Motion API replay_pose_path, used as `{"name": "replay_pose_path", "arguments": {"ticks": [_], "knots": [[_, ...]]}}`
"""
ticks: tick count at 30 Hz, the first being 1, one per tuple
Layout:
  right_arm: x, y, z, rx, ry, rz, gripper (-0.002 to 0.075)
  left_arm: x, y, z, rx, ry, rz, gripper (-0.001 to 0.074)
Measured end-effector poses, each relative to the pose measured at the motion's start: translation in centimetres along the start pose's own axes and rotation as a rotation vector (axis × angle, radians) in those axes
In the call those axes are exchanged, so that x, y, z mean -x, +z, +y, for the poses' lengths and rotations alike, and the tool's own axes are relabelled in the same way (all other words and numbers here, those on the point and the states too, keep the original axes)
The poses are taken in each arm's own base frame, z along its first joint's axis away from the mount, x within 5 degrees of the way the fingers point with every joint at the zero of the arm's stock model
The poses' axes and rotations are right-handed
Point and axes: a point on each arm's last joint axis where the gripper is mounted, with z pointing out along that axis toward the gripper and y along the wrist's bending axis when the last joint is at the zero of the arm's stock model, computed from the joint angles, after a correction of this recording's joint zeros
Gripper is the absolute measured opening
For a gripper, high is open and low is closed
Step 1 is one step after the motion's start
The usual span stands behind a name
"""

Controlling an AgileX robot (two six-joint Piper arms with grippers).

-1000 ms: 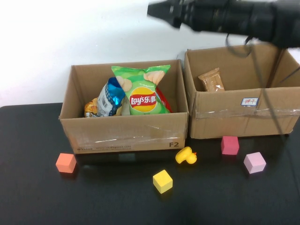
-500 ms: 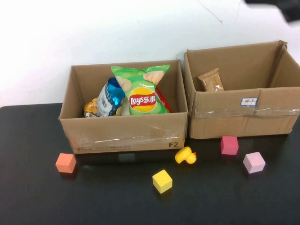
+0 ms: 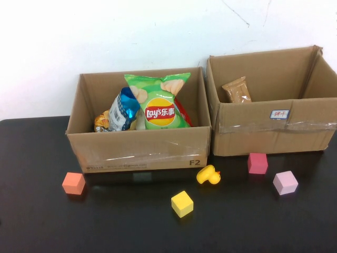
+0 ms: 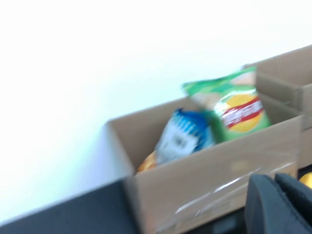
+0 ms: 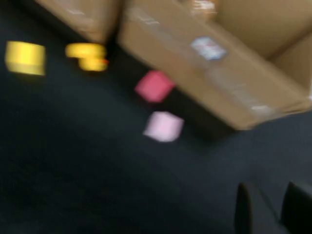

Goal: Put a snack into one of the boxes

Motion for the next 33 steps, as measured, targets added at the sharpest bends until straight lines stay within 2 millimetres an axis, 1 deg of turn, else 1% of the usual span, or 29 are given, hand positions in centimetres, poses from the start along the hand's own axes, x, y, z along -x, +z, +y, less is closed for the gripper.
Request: {"name": "replay_pose_path", "arguments": {"ticks": [1,2,5,6,9,12,14,17,20,24,27,31,33], "knots": [[-1.0,-0.3,0.7,0.023,0.017,-0.021,0.0138,-0.2,0.1,-0.3,-0.022,0.008,-0.021,-0.0001],[-2.0,-0.2,1.5,0.057,0.037,-0.034,0.0127,-0.6,0.3,-0.5,-0.044,0.018,-0.037,-0.0001],[-5.1,0.9,3.6,0.122,0.075,-0.035,0.0111,-1.0,0.5,-0.9,-0.075,0.052,-0.063,-0.0001],[-6.0,1.2,4.0,0.123,0.078,-0.034,0.0108,-1.1,0.5,-0.9,-0.073,0.068,-0.062,-0.0001],[-8.1,2.0,4.5,0.08,0.062,-0.011,0.0106,-1.3,0.7,-0.9,-0.063,0.083,-0.034,-0.0001],[-9.3,2.1,3.8,-0.042,0.078,0.029,0.0106,-1.8,1.4,-0.8,-0.044,0.029,0.053,-0.0001],[-9.7,2.0,2.9,-0.15,0.132,0.052,0.0106,-2.1,2.2,-0.6,-0.011,-0.004,0.16,-0.0001],[-10.3,1.6,1.8,-0.282,0.253,0.094,0.0106,-2.7,3.3,-0.7,0.011,-0.001,0.291,-0.0001],[-10.7,1.2,1.5,-0.328,0.324,0.095,0.0105,-3.5,4.5,-1.1,-0.004,0.018,0.383,-0.0001],[-11.1,-0.1,1.6,-0.343,0.356,0.015,0.0104,-3.9,5.4,-1.6,-0.043,0.031,0.422,-0.0001],[-12.0,-0.9,2.0,-0.352,0.361,-0.051,0.0101,-3.8,5.7,-1.8,-0.066,0.04,0.409,-0.0001],[-13.9,-0.7,3.1,-0.348,0.355,-0.12,0.0075,-3.6,5.7,-1.9,-0.08,0.081,0.388,-0.0001],[-14.9,-0.1,3.9,-0.321,0.362,-0.157,0.0046,-3.5,5.7,-1.9,-0.083,0.087,0.384,-0.0001]]}}
